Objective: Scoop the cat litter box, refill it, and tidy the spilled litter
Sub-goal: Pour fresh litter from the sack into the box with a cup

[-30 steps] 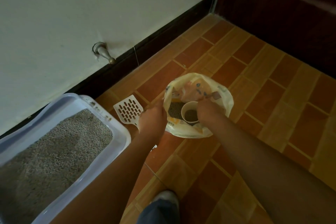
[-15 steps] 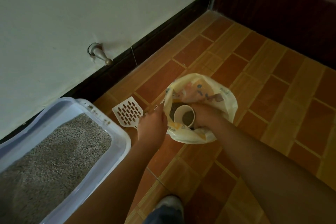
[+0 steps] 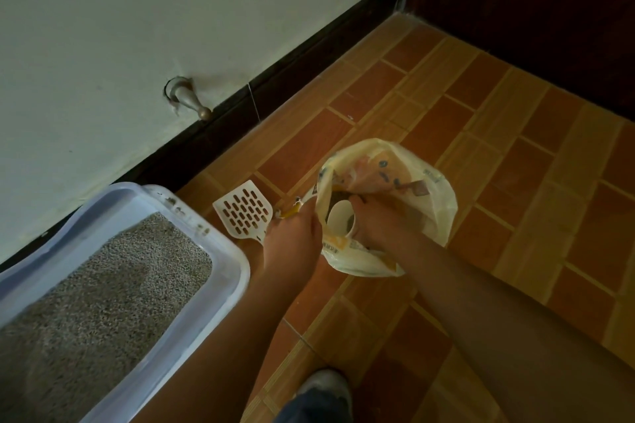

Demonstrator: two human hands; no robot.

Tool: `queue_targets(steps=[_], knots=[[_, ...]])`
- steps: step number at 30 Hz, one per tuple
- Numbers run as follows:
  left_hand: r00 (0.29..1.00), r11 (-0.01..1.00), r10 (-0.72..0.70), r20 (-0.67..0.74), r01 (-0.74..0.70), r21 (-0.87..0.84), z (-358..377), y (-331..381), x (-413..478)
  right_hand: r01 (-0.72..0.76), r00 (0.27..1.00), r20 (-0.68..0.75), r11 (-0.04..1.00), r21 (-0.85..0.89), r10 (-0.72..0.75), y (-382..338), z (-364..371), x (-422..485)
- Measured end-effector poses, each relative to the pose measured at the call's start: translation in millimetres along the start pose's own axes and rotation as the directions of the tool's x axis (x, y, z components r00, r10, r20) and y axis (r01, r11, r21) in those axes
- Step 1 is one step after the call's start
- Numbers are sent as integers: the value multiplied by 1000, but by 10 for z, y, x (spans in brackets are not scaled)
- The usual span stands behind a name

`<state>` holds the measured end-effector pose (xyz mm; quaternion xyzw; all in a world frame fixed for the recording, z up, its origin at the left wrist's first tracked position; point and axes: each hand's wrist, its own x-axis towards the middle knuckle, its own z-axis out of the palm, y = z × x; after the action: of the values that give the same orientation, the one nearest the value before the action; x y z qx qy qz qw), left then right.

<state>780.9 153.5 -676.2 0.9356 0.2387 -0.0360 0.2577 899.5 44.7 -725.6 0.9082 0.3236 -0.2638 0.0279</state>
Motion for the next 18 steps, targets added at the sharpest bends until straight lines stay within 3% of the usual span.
queue_targets(steps=[4,8,12,18], knots=[[1000,999,21,12,-21,37,-3,8,-15,34,997,-79,995,98,-27,-37,0,-39],[1000,1000,2,5,-2,10,6,5,8,70,990,-119,997,-29,-72,-46,1,-27],[1000,1000,14,2,-14,-14,20,-1,19,-68,998,-21,972,-226,65,-39,60,-3],[1000,1000,20,-5,-20,9,26,-29,7,-179,981,33,960,-217,190,-93,90,61]])
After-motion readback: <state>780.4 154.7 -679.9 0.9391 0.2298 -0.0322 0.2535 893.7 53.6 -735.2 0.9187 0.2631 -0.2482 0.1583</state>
